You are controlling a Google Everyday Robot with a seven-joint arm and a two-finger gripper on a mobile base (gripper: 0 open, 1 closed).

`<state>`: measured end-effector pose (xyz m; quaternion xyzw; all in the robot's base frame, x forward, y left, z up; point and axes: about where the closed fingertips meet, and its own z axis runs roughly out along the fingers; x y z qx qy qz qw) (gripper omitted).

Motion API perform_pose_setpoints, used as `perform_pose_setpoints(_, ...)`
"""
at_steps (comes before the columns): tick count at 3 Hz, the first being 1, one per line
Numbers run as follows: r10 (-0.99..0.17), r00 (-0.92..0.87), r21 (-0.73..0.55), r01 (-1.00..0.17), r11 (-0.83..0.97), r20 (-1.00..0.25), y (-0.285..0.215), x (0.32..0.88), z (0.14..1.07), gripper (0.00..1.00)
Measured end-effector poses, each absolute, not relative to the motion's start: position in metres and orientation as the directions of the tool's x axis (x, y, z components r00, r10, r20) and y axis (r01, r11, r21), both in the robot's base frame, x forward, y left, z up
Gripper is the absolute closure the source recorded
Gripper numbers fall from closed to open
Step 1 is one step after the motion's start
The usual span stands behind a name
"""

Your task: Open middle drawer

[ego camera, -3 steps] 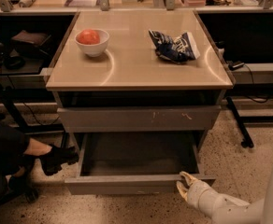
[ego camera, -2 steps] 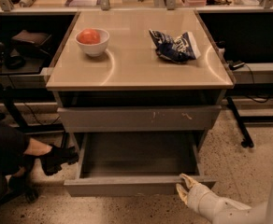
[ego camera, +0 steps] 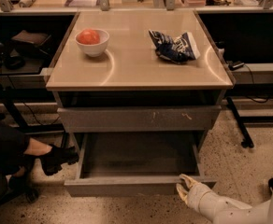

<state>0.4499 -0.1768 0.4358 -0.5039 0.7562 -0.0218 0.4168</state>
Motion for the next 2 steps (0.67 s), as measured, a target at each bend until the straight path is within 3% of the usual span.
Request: perform_pose_setpoints(2,-0.779,-0.133,-0.448,-0.753,0.481,-0.613,-0.1721,0.4424,0.4382,1.0)
